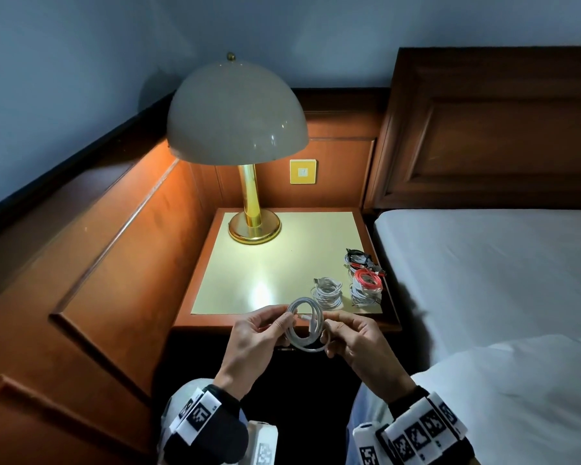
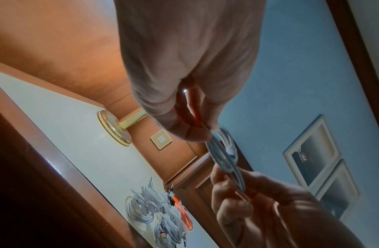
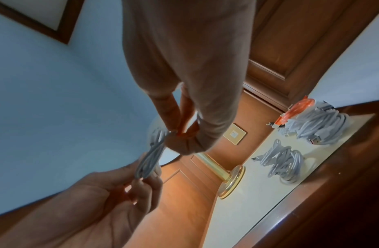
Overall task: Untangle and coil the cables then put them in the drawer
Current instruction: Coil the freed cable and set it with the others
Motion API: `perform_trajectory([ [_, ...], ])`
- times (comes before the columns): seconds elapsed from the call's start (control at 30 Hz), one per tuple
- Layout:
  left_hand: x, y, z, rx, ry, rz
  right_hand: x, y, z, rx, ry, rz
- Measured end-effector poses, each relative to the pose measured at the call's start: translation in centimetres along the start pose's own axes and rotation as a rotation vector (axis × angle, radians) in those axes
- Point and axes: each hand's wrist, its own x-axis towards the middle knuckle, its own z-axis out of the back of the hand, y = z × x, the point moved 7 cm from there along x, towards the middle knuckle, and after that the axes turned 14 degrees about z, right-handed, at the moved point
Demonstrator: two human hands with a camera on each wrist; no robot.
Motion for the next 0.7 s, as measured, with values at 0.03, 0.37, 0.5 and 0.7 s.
perform_trajectory([
  [0.03,-0.1,0.1,-0.1,0.014,0.008,-0.002,0.1,-0.1,-0.2,0.031,0.014,-0.018],
  [0.37,-0.3,0.6,-0.6,0.005,0.039,0.019,0.9,-0.3,-0.6,0.173,0.024,-0.040],
  [0.5,0.1,0.8,-0.2,0.025,0.011,0.008,0.8,0.2,-0.5,0.101,0.032,0.016],
  [0.7,0.0,1.2,-0.4,0.085,0.011,-0.001,0.7,1.9,-1.3,-0.197,0.192,0.135],
])
